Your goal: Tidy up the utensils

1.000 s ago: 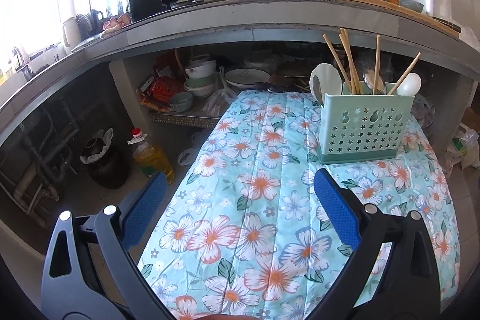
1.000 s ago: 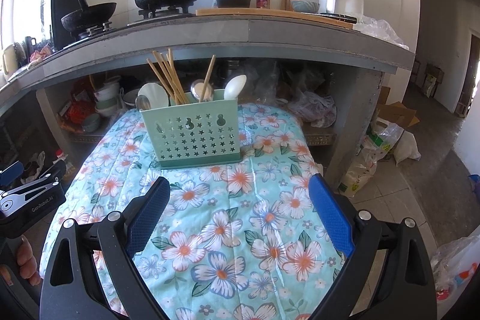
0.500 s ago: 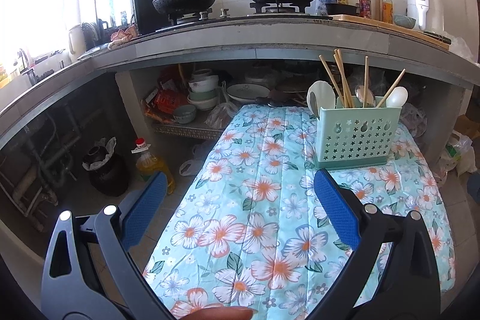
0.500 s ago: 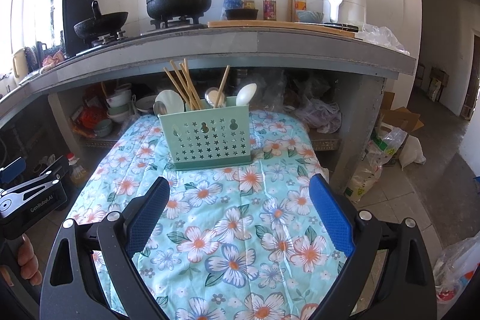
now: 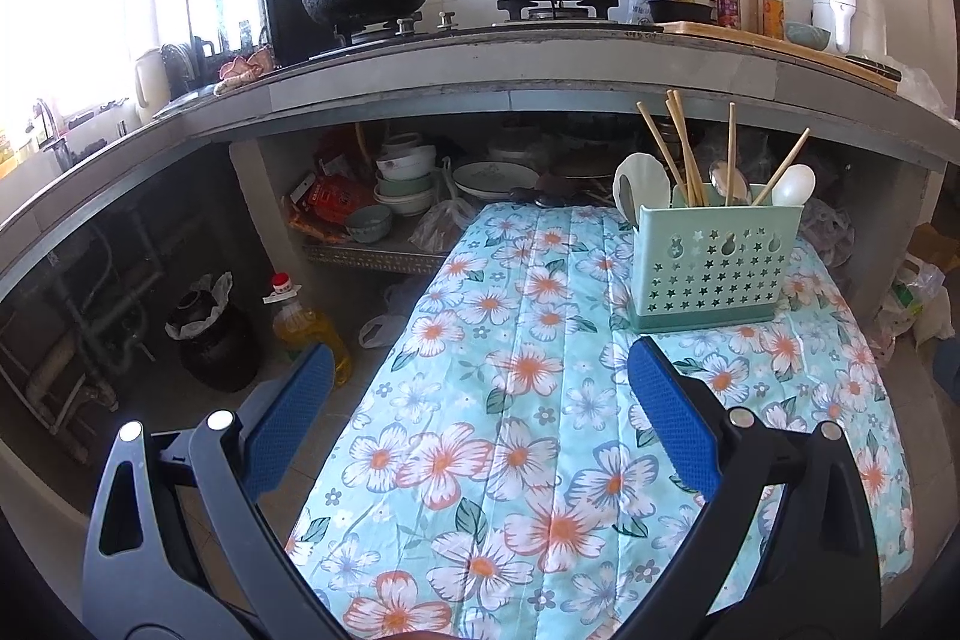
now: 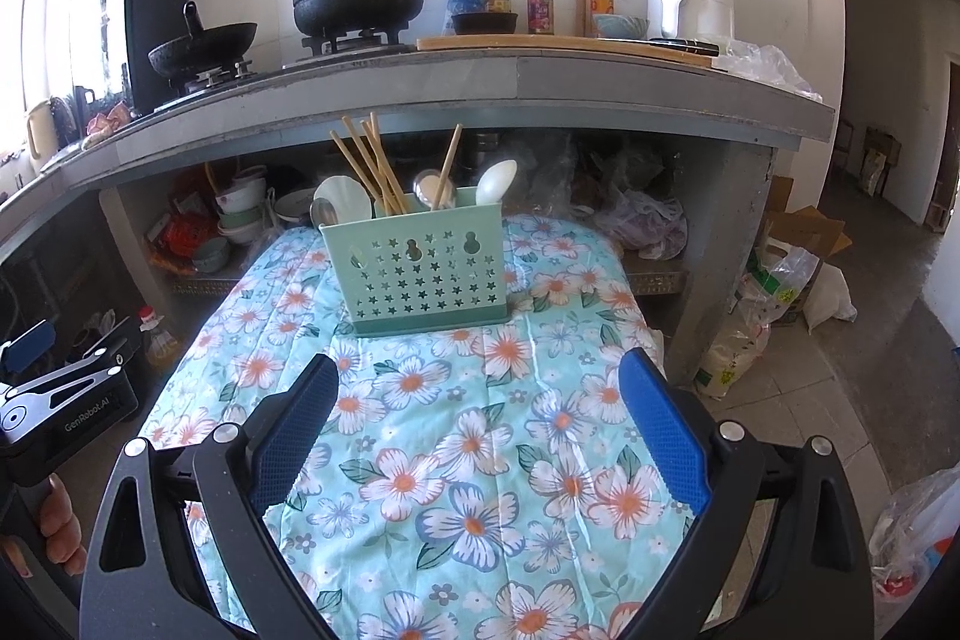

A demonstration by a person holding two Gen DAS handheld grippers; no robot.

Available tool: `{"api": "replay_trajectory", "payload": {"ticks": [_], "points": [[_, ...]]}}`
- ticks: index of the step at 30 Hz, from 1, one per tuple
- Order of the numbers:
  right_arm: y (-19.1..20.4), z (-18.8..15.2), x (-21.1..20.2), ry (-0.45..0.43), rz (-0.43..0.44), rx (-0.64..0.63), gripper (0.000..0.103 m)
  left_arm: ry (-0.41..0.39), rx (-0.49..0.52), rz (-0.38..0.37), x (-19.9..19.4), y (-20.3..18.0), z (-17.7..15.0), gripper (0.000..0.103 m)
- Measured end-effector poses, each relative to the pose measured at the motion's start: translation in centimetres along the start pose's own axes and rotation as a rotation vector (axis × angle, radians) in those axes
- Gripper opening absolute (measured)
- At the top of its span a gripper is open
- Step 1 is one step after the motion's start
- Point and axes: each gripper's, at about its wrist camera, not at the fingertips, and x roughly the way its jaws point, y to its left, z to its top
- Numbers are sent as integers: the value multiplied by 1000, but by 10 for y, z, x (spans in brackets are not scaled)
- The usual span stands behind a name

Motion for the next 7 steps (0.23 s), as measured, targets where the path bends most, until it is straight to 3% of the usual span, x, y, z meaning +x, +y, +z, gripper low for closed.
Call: {"api": "replay_trajectory", "payload": {"ticks": [7], "points": [[-1,0,-2,-5,-2,2,92,6,1,-6,1,-3,0,94]]}}
